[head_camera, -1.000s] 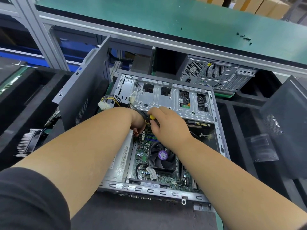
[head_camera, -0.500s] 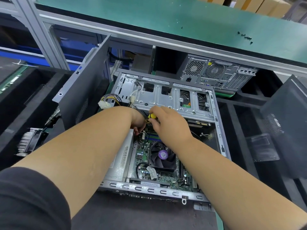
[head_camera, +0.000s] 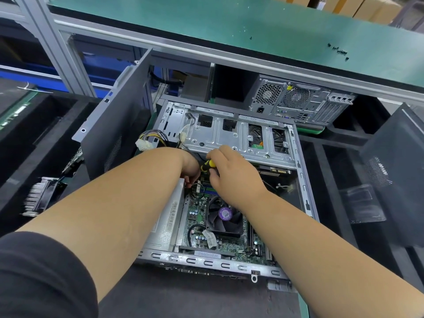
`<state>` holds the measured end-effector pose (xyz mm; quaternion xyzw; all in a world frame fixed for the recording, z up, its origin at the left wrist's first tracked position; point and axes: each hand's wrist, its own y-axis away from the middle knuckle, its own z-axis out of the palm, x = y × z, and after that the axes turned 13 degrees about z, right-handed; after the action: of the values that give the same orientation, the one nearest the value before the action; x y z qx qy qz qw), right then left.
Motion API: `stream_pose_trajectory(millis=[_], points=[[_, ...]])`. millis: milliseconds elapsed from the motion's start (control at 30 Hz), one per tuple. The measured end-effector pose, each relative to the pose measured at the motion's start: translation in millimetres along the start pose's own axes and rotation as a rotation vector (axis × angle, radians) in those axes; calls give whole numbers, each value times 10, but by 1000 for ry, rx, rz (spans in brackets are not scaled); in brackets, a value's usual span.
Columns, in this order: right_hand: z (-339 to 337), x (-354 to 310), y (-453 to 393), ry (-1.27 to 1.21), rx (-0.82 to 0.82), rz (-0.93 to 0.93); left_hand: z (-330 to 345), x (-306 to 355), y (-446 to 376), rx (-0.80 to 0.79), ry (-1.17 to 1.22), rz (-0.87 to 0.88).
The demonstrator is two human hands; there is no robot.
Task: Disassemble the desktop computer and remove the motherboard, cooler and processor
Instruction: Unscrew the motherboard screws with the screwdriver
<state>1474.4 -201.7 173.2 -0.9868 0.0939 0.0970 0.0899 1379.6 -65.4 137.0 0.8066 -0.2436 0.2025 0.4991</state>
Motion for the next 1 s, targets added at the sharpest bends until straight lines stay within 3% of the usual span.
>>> stream_pose_trajectory(millis=[267,667,1000], points=[[-52,20,-1,-65,-82,-66,-15,32,16,-49,-56,14],[-24,-16,9,-94,20,-23,-30,-24,-35,-16,-5,20],[-15,-37,-8,-82,8,-27,-15,-53,-47,40,-4,-13]])
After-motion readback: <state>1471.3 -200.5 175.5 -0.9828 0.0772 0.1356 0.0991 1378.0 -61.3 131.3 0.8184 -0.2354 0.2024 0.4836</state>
